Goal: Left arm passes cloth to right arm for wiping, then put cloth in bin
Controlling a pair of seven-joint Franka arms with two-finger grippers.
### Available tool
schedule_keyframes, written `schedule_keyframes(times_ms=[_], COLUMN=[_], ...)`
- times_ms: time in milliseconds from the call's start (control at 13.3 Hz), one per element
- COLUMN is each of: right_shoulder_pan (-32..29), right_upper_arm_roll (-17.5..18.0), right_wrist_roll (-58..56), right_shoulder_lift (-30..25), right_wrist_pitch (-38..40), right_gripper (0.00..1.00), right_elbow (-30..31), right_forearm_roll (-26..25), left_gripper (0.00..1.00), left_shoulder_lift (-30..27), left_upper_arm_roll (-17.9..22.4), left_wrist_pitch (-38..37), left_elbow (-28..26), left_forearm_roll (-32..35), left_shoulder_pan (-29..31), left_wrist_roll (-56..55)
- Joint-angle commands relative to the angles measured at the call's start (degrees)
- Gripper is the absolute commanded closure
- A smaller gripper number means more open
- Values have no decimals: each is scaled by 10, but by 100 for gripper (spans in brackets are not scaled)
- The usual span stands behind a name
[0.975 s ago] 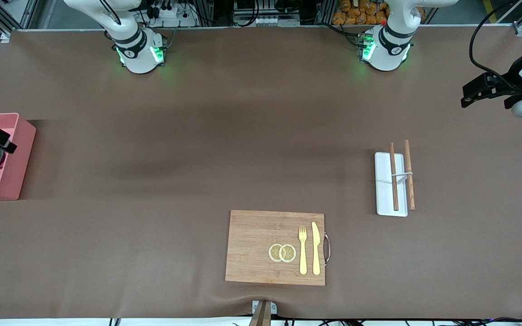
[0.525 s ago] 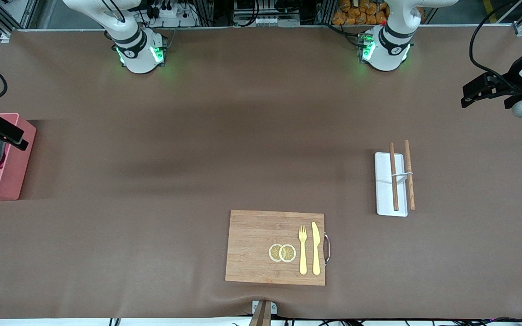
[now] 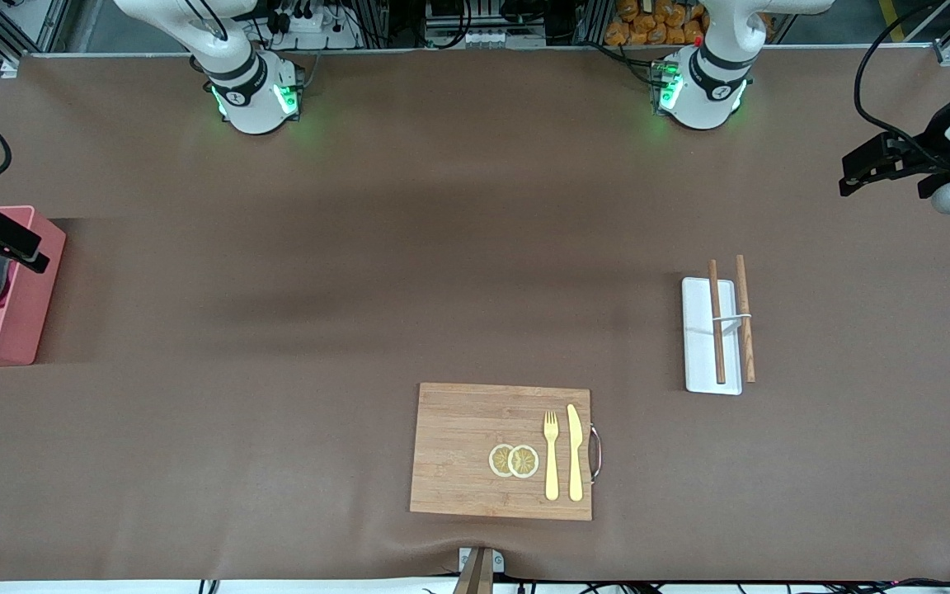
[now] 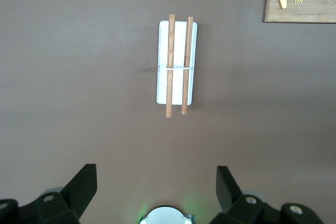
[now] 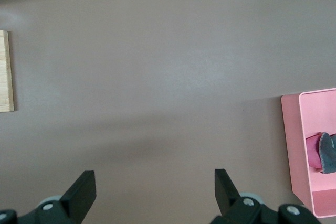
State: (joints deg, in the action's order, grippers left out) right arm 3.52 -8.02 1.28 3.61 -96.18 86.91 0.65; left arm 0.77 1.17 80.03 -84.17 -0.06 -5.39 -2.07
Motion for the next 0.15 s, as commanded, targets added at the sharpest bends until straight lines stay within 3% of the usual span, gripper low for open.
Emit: schedule_keyframes(times_ms=[0, 75], right_shoulder_pan=[4, 4], right_upper_arm_roll=[-2, -2], right_wrist_roll=[10, 10], right_shoulder_lift=[-7, -7], right_wrist_pitch=[9, 9], right_gripper=[0, 0], right_elbow=[-3, -3], right_forearm_roll=[-12, -12], left_gripper=[0, 0], left_shoulder_lift=[-2, -2], left_upper_arm_roll=[0, 0], left_wrist_pitch=[-4, -4], left_elbow=[2, 2], left_forearm_roll=[-6, -6], left_shoulder_pan=[3, 3], left_wrist_roll=[5, 4])
